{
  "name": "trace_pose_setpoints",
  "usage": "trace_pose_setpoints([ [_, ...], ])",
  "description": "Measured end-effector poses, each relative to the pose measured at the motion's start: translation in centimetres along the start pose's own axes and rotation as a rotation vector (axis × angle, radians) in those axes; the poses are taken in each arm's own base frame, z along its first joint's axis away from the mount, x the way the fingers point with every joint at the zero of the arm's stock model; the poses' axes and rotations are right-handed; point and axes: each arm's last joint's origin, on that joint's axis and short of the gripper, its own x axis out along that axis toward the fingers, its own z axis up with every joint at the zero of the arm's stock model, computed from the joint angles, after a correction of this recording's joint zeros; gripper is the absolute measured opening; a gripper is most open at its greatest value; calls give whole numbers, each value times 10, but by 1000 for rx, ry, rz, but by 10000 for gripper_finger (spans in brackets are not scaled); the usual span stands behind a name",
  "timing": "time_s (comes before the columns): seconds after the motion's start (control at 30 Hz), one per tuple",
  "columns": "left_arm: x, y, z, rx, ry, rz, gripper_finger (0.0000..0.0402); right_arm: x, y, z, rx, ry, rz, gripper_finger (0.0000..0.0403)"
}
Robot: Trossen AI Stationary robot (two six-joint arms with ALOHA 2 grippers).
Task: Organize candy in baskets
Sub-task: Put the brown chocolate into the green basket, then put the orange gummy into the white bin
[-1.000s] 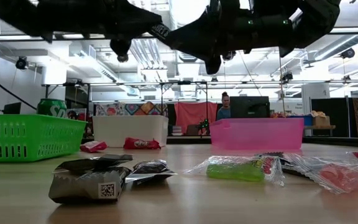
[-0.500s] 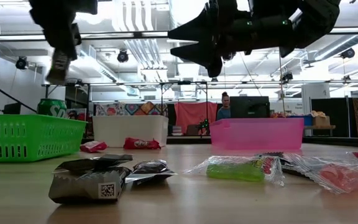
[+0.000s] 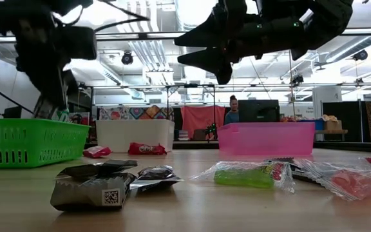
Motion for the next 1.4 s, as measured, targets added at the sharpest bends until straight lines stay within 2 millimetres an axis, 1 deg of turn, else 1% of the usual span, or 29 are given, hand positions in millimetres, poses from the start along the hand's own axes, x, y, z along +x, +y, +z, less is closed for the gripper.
trace_pose_setpoints([
  [0.2,8,9,-6,9,-49,121,32,0,1,0,4,0,2,208],
  [0.4,7,10,-6,31,-64,151,54,0,1,0,31,1,2,208],
  [0.57,4,9,-4,69,-58,181,68,0,0,-1,42,8,0,208],
  [0.73,-2,8,-1,93,-48,234,74,0,0,-2,53,24,-5,207],
  [0.87,-12,2,8,108,-67,234,74,0,-1,-7,130,92,-27,207],
  [1.0,-25,-8,22,136,-121,205,74,4,4,-8,265,240,-22,207],
  [1.13,-37,-16,34,210,-175,182,74,6,19,-10,366,488,-14,207],
  [1.23,-43,-21,41,272,-214,170,74,2,36,-9,396,696,-95,204],
  [1.3,-45,-23,44,305,-234,165,74,-5,46,-9,408,837,-164,202],
  [1.4,-46,-24,46,331,-247,163,74,-17,63,-7,411,992,-274,196],
])
